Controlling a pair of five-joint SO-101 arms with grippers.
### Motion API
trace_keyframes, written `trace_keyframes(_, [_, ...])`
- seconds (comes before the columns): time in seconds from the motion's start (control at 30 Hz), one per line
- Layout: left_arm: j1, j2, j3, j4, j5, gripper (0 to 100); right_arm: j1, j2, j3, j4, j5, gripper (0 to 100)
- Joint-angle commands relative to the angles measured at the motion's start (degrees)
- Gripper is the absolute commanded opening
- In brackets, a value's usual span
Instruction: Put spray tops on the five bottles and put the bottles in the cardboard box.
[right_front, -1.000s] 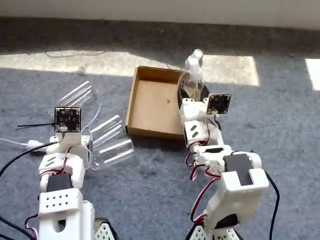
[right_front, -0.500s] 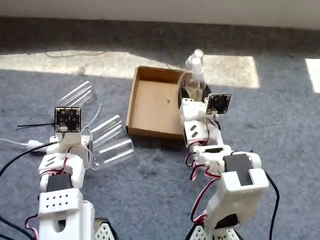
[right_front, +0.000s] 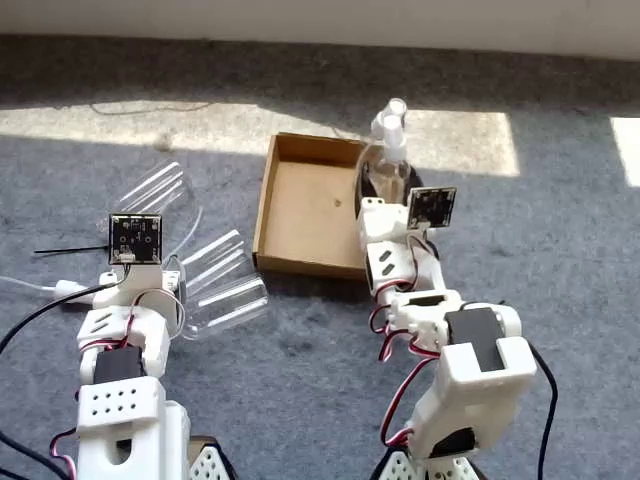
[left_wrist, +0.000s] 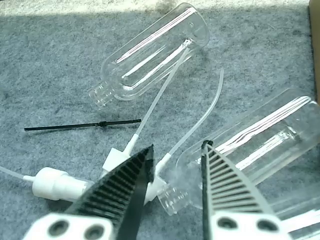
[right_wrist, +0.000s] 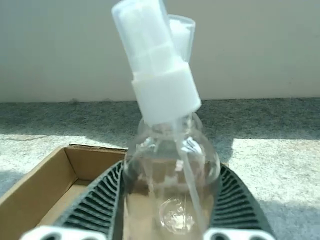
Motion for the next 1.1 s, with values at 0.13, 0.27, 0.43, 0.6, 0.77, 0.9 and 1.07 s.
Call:
trace_keyframes(0.13, [0.9,-0.9,-0.3,-1.1,-0.2,15,-0.8,-0.4,-2.1,-1.0,0.9,13.9])
trace_keyframes(0.27, [0.9,-0.9,-0.3,-1.1,-0.2,15,-0.8,-0.4,-2.1,-1.0,0.9,13.9])
trace_keyframes(0.43, [0.9,-0.9,-0.3,-1.1,-0.2,15,-0.7,-0.4,-2.1,-1.0,0.9,20.3])
trace_keyframes(0.6, [0.9,-0.9,-0.3,-1.1,-0.2,15,-0.7,-0.4,-2.1,-1.0,0.9,23.2])
trace_keyframes(0.77, [0.9,-0.9,-0.3,-1.1,-0.2,15,-0.7,-0.4,-2.1,-1.0,0.9,23.2])
trace_keyframes(0.9, [0.9,-0.9,-0.3,-1.1,-0.2,15,-0.7,-0.7,-2.1,-1.0,0.9,23.2])
trace_keyframes(1.07, [0.8,-0.9,-0.3,-1.1,-0.2,15,-0.7,-0.8,-2.5,-1.0,1.0,23.2])
